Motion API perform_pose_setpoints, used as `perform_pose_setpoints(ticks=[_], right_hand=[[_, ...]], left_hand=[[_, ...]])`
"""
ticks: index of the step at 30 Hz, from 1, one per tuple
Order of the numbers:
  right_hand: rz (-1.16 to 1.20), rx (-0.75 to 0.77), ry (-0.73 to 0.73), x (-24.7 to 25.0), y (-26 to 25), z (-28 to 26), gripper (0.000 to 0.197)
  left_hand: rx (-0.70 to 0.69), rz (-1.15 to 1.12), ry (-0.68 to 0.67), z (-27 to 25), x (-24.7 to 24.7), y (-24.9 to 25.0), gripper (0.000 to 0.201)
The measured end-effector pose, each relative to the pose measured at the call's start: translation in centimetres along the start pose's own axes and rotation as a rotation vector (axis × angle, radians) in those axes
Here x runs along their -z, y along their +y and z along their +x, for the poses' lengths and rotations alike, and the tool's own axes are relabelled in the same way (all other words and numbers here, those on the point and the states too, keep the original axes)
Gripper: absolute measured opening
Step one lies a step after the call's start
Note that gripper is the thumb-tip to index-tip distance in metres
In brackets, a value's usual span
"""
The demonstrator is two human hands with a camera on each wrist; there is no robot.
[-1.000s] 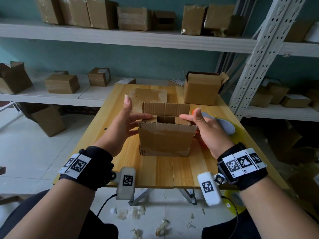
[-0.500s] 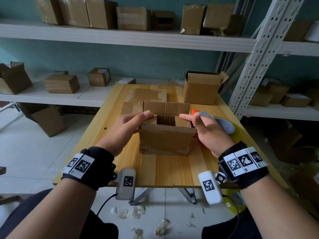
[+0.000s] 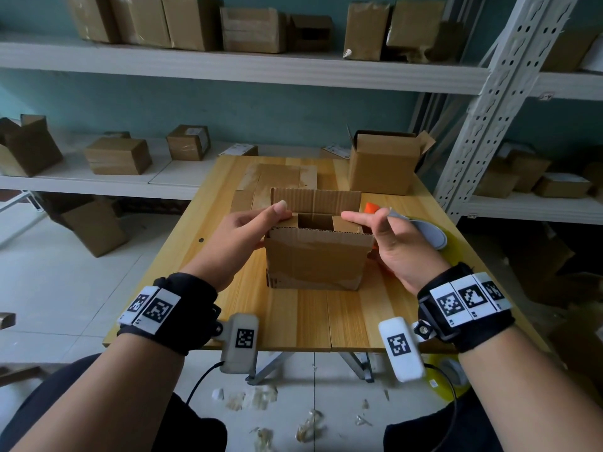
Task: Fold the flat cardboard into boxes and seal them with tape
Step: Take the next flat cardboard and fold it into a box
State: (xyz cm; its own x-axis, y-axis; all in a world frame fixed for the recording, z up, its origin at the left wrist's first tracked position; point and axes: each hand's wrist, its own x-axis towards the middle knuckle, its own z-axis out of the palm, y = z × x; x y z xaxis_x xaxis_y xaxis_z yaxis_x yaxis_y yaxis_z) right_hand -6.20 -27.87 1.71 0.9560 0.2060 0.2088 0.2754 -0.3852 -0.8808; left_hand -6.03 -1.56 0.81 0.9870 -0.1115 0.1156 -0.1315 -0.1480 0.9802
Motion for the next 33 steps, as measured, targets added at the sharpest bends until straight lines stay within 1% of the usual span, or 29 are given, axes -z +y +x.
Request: perform_pose_setpoints(ticks=[3,5,7,9,11,13,15,18,21,25,28,30,33], right_hand=[[-0.02,0.01,0.008,0.0,0.1,0.1,0.14],[-0.028,0.008,0.013,0.0,0.3,0.3,0.136],[-0.013,0.007,0.001,0.0,0.6,0.4,0.123],[0.017,0.009,-0.013,-0.1,0.8,0.4,0.102],[0.022,0.015,-0.024,-0.3,0.8,0.4,0.086],[0.019,0.019,-0.018,-0.6,1.2,0.6,0.075],[0.015,0.009,0.003,-0.7,1.5,0.7,0.068],[0.012,-0.008,0.02,-0.8,1.6,0.8,0.064],[0.016,-0.027,0.042,-0.8,1.5,0.7,0.056],[0.001,-0.054,0.081,-0.9,2.1,1.0,0.048],[-0.004,-0.079,0.108,-1.1,2.6,1.3,0.051],[-0.004,-0.08,0.13,-1.2,3.0,1.4,0.051],[-0.015,-0.07,0.145,-1.4,3.0,1.5,0.052]], left_hand=[[0.004,0.003,0.001,0.1,0.1,-0.1,0.05],[0.008,0.006,0.003,0.1,0.1,-0.1,0.053],[0.014,0.005,0.007,0.2,0.2,-0.1,0.05],[0.016,0.012,0.009,0.3,0.1,-0.2,0.04],[0.003,0.07,0.012,0.3,0.0,-0.6,0.032],[-0.012,0.131,0.012,0.4,-0.2,-1.0,0.03],[-0.014,0.146,0.016,0.5,-0.2,-1.0,0.028],[-0.015,0.144,0.019,0.5,-0.2,-0.9,0.027],[-0.016,0.138,0.015,0.4,-0.3,-0.8,0.026],[-0.071,0.138,0.026,0.4,-0.1,-0.6,0.026],[-0.103,0.145,0.019,0.4,0.4,-0.6,0.035],[-0.118,0.209,-0.005,0.3,0.9,-0.5,0.044],[-0.124,0.263,-0.017,0.1,1.2,-0.3,0.049]])
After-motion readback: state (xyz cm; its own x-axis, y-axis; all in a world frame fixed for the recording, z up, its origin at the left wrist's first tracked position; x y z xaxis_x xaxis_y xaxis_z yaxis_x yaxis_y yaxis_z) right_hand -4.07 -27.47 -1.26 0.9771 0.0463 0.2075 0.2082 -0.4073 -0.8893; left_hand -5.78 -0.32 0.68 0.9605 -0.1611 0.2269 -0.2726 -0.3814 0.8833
